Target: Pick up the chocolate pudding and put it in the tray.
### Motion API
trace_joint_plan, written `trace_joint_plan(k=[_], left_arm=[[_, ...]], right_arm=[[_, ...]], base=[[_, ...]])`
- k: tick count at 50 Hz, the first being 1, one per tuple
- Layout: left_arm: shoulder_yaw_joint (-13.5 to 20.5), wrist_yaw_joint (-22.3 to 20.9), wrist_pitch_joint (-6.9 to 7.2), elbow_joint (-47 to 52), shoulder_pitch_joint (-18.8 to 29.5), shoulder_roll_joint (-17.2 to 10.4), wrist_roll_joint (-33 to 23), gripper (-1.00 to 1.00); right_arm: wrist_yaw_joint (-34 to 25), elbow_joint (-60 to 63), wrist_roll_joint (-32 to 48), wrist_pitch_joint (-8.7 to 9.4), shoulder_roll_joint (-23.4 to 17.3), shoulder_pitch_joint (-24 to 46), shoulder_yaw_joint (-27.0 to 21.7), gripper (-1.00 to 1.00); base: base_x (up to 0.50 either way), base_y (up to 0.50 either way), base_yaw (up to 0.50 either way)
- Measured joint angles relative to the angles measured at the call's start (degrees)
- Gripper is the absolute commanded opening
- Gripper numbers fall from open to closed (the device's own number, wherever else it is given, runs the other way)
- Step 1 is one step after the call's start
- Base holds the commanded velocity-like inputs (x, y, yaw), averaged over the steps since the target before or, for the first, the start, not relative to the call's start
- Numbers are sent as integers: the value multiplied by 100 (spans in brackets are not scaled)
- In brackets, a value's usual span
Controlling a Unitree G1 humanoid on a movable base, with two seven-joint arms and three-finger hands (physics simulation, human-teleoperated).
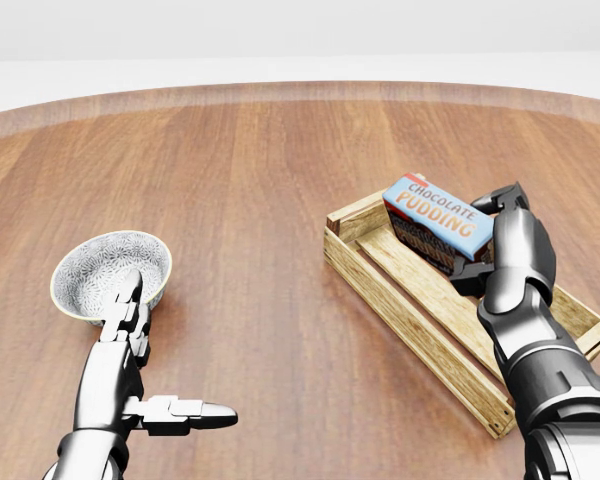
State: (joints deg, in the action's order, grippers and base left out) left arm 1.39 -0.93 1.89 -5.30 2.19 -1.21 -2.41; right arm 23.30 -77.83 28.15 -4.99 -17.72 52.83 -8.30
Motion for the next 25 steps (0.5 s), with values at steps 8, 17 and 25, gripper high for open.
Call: trace_joint_plan(k=[8, 17, 25], left_arm=[[6, 4, 5, -14, 13, -1, 7, 100], [8, 10, 24, -11, 23, -2, 14, 100], [9, 9, 23, -15, 25, -4, 17, 100]], right_arm=[[21, -6, 35, 0, 7, -59, -6, -100], [21, -8, 50, 0, 1, -89, -13, -100], [11, -4, 49, 0, -3, -96, -14, -100]], base=[[0, 0, 0], [0, 0, 0], [0, 0, 0]])
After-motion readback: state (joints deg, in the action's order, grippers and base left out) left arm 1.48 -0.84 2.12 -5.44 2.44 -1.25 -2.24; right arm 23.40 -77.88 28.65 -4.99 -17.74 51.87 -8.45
